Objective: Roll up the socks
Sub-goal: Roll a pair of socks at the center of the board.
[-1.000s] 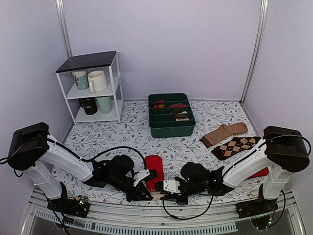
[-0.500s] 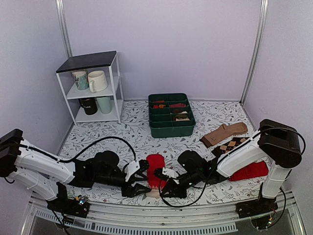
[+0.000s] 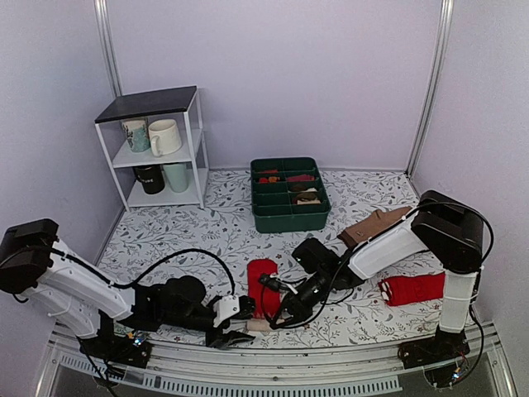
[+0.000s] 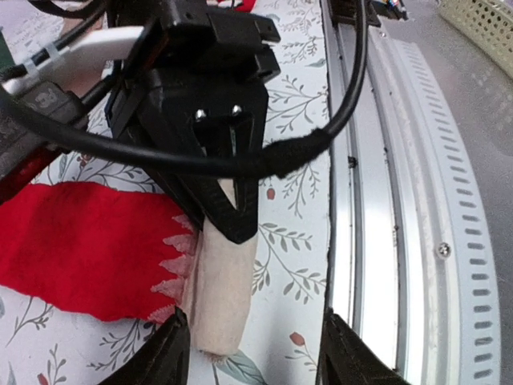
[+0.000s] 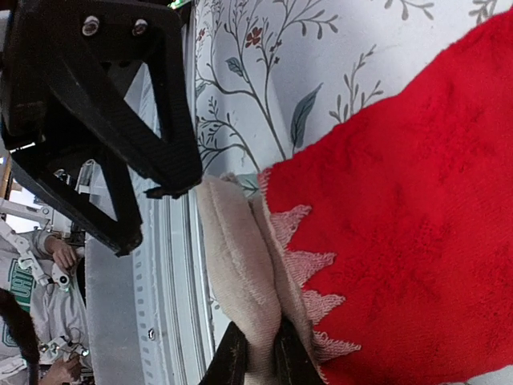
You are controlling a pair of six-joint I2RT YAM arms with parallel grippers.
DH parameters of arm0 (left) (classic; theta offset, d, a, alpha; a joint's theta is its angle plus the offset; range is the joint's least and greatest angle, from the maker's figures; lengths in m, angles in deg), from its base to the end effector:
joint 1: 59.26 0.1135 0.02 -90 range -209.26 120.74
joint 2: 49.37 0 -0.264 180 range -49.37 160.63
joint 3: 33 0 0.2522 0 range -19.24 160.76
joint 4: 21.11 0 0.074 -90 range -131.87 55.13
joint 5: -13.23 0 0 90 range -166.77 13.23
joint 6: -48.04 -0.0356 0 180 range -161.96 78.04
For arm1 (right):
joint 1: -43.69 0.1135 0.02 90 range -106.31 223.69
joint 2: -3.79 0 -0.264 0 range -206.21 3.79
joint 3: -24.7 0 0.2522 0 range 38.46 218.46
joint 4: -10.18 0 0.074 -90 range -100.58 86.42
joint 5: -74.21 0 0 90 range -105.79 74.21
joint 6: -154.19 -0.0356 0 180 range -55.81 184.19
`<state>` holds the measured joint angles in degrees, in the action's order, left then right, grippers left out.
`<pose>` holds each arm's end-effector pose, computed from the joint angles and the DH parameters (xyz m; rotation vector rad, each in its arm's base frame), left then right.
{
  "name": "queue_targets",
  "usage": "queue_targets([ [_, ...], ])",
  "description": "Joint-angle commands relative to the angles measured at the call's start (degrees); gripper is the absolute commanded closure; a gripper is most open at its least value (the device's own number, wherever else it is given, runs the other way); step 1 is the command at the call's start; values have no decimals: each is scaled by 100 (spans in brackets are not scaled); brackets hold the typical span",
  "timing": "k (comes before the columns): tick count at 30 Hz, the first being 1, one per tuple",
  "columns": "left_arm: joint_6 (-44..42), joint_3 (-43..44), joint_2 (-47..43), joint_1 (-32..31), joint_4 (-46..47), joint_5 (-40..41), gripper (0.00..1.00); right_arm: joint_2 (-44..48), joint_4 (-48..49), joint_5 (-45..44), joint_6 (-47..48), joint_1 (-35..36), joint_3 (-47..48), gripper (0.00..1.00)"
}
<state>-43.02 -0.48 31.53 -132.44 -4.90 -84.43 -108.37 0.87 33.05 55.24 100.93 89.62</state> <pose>0.0644 -0.2294 0.1275 1.4281 1.7487 -0.8557 0.1639 0.3042 0.0915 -1.4586 2.3420 1.4884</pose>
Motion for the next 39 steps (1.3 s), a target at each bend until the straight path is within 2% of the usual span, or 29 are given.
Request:
queue_targets([
  [1, -241, 49, 420, -98, 464, 258, 43, -509, -1230, -183, -242, -49, -133, 92],
  [7, -285, 169, 852, -134, 656, 511, 44, -585, -1206, -138, -289, -53, -143, 93],
  [11, -297, 269, 973, -128, 714, 498, 49, -626, -1211, -117, -291, -50, -144, 92],
  [18, -282, 144, 701, -158, 837, 666, 49, -700, -1214, -80, -291, -61, -146, 93],
  [23, -297, 201, 884, -160, 815, 430, 69, -728, -1198, -68, -301, -63, -144, 93],
  [34, -242, 397, 1358, -160, 770, 305, 65, -746, -1171, -54, -326, -74, -157, 93],
  [36, -245, 396, 1344, -155, 755, 274, 75, -750, -1149, -50, -351, -78, -173, 92],
  [39, -233, 430, 1340, -152, 697, 185, 96, -780, -1124, -54, -374, -80, -159, 92],
])
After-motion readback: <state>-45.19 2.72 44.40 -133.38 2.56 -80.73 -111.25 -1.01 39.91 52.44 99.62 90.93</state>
